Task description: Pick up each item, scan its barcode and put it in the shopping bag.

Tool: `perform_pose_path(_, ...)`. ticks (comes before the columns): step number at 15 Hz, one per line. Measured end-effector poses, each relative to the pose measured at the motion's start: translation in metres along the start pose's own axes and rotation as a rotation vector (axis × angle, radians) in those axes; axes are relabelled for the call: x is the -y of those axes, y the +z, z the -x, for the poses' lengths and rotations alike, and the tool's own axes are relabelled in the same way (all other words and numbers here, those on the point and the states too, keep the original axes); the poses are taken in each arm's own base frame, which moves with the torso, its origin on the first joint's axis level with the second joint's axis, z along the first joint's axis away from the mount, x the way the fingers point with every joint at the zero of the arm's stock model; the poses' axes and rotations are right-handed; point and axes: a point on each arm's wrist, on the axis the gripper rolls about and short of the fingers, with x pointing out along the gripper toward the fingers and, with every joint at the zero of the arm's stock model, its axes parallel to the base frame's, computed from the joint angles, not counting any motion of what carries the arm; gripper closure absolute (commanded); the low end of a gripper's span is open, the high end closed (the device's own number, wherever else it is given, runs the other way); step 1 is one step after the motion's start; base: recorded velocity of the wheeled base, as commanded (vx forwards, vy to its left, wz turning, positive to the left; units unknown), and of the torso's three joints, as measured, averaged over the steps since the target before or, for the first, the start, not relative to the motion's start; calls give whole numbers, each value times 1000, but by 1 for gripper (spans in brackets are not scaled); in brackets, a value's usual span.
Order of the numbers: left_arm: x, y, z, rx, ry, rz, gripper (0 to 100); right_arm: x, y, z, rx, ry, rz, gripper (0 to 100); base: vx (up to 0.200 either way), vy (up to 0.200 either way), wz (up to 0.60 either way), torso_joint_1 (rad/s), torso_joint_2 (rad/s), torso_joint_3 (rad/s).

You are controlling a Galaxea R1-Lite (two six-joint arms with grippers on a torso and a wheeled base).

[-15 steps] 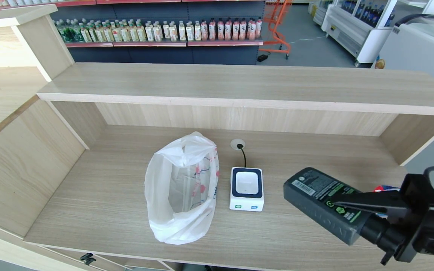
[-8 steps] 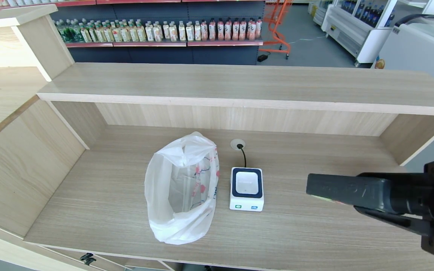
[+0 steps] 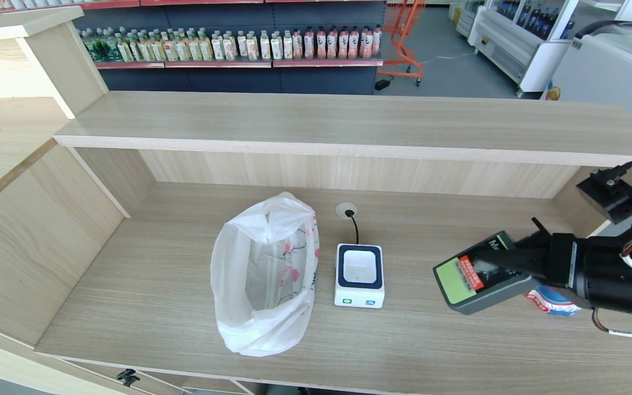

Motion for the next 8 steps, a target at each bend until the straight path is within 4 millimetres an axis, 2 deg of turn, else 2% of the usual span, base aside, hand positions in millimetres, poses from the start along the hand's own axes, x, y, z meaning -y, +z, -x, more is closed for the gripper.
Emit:
perform_pose_path(4,0,0,0,0,0,0,0,10,-2,-40,-63,25,-21,100,0,0,0,0,0,0)
perform_pose_path(8,0,0,0,0,0,0,0,11,10,-79,-85,26,79,100,0,0,0,0,0,0)
